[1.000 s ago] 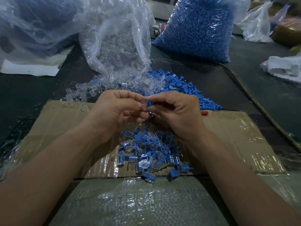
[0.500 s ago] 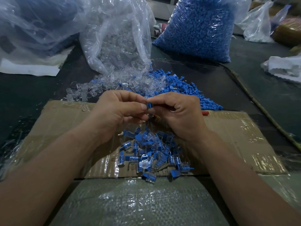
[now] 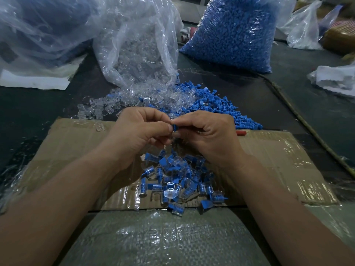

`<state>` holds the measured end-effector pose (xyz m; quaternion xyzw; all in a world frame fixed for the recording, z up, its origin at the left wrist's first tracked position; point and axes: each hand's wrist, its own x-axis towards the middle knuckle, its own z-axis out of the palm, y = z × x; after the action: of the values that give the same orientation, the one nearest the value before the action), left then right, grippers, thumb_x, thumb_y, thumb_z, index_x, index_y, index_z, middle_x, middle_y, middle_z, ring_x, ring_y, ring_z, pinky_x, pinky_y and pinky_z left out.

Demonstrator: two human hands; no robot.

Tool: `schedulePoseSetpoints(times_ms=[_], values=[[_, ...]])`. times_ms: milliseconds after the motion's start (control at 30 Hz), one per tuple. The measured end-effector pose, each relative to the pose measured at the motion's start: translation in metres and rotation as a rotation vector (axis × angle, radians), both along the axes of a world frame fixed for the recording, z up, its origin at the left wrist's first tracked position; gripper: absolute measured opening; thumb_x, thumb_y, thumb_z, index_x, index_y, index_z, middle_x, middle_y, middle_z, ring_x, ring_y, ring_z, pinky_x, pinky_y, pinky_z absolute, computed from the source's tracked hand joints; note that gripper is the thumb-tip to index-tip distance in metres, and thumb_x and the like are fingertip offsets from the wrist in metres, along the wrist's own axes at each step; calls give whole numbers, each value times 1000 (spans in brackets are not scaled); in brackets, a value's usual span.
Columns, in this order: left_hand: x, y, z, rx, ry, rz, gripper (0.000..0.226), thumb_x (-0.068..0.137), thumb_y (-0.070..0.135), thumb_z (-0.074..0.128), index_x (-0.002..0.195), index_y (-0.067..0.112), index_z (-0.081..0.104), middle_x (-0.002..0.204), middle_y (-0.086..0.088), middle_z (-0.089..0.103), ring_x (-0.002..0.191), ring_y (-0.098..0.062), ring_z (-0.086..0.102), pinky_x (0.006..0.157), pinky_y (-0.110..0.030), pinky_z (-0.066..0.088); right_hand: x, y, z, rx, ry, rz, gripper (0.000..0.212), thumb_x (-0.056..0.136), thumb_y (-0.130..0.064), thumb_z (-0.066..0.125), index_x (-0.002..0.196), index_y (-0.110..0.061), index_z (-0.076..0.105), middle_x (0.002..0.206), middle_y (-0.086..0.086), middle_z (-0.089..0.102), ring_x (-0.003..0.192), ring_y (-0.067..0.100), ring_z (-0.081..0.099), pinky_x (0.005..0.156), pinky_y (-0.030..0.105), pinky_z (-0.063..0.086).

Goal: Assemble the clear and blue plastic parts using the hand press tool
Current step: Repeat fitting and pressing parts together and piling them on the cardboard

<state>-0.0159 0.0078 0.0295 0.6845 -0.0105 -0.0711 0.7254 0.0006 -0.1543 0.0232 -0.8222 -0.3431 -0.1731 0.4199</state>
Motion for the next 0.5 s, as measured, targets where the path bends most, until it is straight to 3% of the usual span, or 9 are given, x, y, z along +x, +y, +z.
schedulePoseSetpoints(times_ms=[267,400,500], values=[[3,1,-2,-63,6,19,12,72,-4,64,68,7,61,53,-3,63,46,-10,60,44,-15,48,3,-5,6,-160,47,-63,29,73,-18,74,100,-7,69,90,1,69,81,11,64,75,23,51],[6,6,-1,-127,-3,67,10,57,11,65,66,9,62,56,-5,65,48,-11,61,43,-16,47,12,-21,12,-269,202,-214,28,76,-26,72,101,-15,69,88,-8,66,81,4,59,74,14,45],[7,7,-2,-133,-10,91,7,63,5,64,69,7,60,55,-4,65,48,-10,61,45,-16,49,17,-37,15,-310,370,-286,28,73,-34,72,100,-25,67,86,-22,59,84,-5,56,71,9,42]])
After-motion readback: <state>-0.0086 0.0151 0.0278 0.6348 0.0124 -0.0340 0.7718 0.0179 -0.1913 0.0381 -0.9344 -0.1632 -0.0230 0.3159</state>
